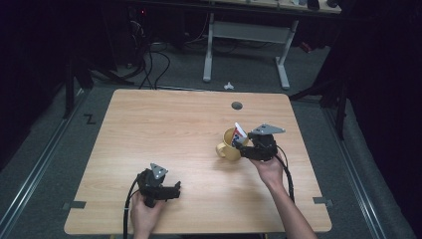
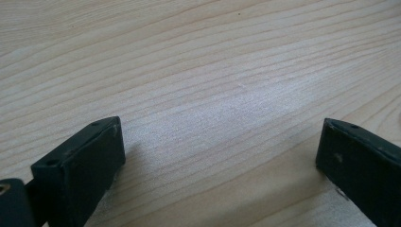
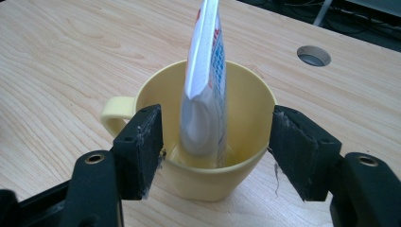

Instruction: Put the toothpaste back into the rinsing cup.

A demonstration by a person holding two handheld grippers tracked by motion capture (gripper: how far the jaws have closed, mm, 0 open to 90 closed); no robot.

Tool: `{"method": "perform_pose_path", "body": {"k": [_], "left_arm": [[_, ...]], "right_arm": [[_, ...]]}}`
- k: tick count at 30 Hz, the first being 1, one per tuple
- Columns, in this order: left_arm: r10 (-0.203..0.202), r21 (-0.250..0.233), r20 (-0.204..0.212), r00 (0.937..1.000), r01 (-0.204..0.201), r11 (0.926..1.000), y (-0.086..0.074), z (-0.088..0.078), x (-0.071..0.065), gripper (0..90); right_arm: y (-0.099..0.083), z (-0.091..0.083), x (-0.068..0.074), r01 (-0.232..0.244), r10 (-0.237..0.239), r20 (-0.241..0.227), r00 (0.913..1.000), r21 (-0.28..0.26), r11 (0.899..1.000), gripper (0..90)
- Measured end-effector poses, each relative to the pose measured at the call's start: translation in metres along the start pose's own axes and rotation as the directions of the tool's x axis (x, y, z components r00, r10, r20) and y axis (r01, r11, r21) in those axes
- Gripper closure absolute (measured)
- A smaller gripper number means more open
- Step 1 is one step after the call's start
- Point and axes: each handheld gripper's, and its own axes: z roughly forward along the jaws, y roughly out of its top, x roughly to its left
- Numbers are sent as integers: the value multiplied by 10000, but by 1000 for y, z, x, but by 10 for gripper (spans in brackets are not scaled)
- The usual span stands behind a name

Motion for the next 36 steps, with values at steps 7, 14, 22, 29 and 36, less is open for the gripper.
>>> {"method": "perform_pose_path", "body": {"k": [7, 14, 22, 29, 36], "left_arm": [[-4, 1, -3, 10000, 4, 10000, 0, 0, 0, 22], [-3, 1, -3, 10000, 3, 10000, 0, 0, 0, 22], [-5, 2, -2, 10000, 5, 10000, 0, 0, 0, 22], [-5, 4, -7, 10000, 5, 10000, 0, 0, 0, 22], [-6, 2, -6, 10000, 6, 10000, 0, 0, 0, 22]], "right_arm": [[0, -8, 1, 49, -50, -11, 10000, -211, 9998, 360], [-3, -14, 0, -119, 112, -151, 9998, -480, 9988, 377], [-8, -22, -6, -418, 410, -130, 9991, -633, 9971, 391], [-13, -26, -10, -499, 495, -88, 9987, -646, 9967, 398], [-16, -27, -11, -536, 532, -80, 9986, -651, 9964, 402]]}}
